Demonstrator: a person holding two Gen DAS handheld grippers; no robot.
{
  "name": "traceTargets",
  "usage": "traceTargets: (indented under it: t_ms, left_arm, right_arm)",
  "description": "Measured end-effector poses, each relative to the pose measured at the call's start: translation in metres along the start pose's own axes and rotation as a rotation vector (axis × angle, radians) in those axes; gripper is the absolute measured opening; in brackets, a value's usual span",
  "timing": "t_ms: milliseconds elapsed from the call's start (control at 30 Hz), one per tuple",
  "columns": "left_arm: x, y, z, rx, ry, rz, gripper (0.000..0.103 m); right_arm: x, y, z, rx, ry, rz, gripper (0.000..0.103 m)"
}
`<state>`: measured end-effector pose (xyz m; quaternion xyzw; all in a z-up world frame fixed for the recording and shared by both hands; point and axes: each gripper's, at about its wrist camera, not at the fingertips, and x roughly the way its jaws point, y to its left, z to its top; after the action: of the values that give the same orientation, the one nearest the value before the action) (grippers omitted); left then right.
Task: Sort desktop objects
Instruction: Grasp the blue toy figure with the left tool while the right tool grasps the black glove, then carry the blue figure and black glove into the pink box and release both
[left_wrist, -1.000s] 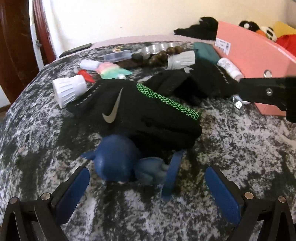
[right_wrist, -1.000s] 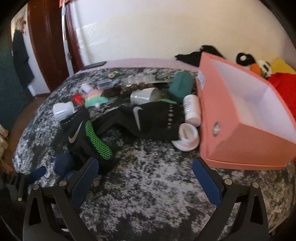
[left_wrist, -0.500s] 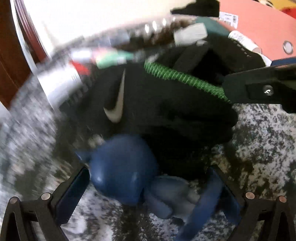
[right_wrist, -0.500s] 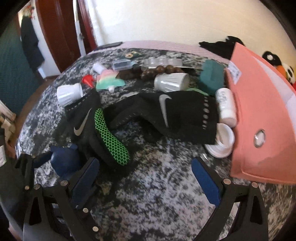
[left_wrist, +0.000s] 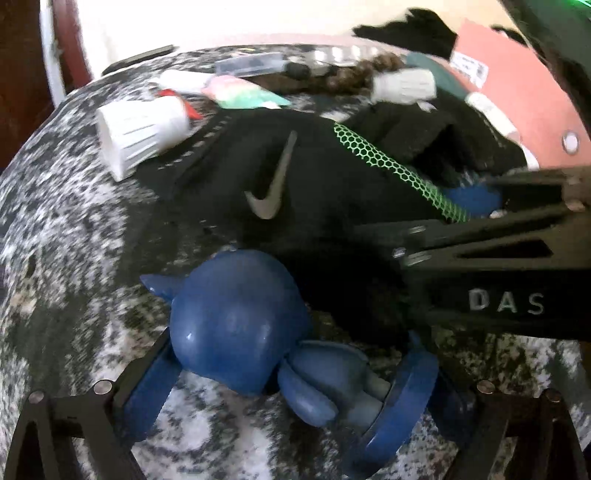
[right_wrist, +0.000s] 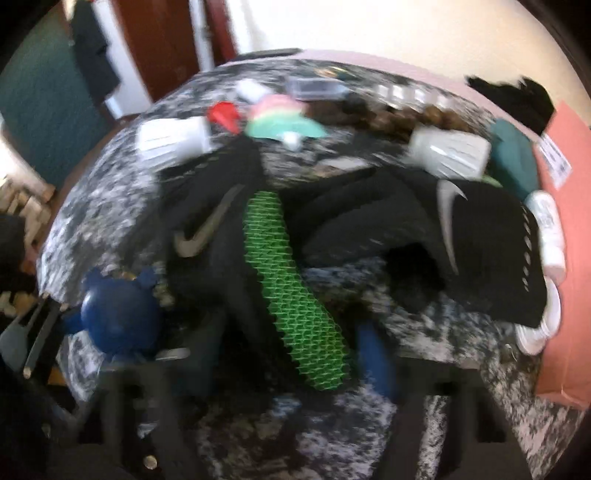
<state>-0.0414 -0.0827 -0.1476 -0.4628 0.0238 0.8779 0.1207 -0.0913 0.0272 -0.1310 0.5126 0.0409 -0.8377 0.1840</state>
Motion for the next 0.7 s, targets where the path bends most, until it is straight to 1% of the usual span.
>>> traceTargets:
  t_ms: [33, 133, 233, 300, 367, 533, 700]
  left_arm:
    - [-0.003, 0.003, 0.0, -0.016, -0.004, 0.002, 0.097]
    - [-0.021, 0.012, 0.0, -0.059, -0.042, 0.001, 0.097]
    - [-0.042, 0.016, 0.001, -0.068, -0.093, 0.006, 0.097]
    - [-0.06, 0.016, -0.001, -0.07, -0.127, 0.005, 0.097]
    - [-0.073, 0.014, -0.002, -0.067, -0.145, 0.007, 0.097]
    - [-0.111, -0.001, -0.002, -0.036, -0.201, 0.021, 0.097]
    - [-0.143, -0.028, 0.002, -0.01, -0.248, -0.012, 0.097]
  right_arm:
    - [-0.003, 0.003, 0.0, -0.005, -0.002, 0.009, 0.019]
    - [-0.018, 0.01, -0.004, -0.011, -0.024, 0.01, 0.012]
    - [-0.043, 0.013, -0.01, -0.009, -0.064, 0.015, 0.011]
    - [-0.065, 0.017, -0.014, -0.017, -0.11, 0.002, 0.011]
    - [-0.09, 0.019, -0.019, -0.023, -0.153, -0.002, 0.011]
    - [-0.153, 0.024, -0.036, -0.038, -0.254, -0.004, 0.01]
    - [-0.219, 0.023, -0.059, -0.044, -0.354, -0.026, 0.01]
